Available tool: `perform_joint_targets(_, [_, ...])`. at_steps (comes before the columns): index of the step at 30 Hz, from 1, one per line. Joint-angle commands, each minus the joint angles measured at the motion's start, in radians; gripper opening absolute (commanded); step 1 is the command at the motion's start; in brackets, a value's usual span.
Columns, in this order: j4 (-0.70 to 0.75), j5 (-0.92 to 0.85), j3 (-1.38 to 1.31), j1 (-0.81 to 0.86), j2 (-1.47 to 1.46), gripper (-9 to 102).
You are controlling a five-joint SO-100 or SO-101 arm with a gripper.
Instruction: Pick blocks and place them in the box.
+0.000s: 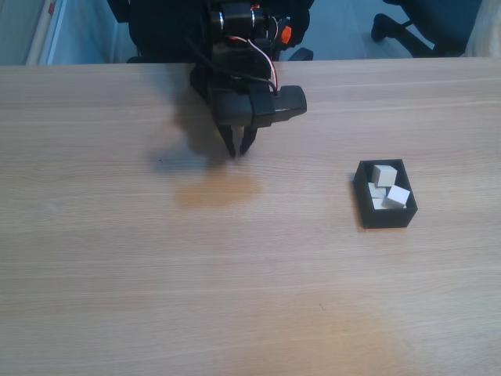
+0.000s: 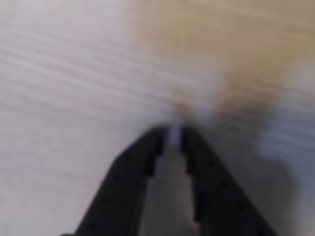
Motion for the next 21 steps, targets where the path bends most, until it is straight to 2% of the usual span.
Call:
perform_joint_targets(1, [0.153, 0.107, 0.061, -0.003, 0.086, 2])
perform_joint_targets(6, [0.147, 0.164, 0.061, 0.021, 0.086, 0])
perform_joint_targets(21, [0.149, 0.141, 0.061, 0.026, 0.086, 0])
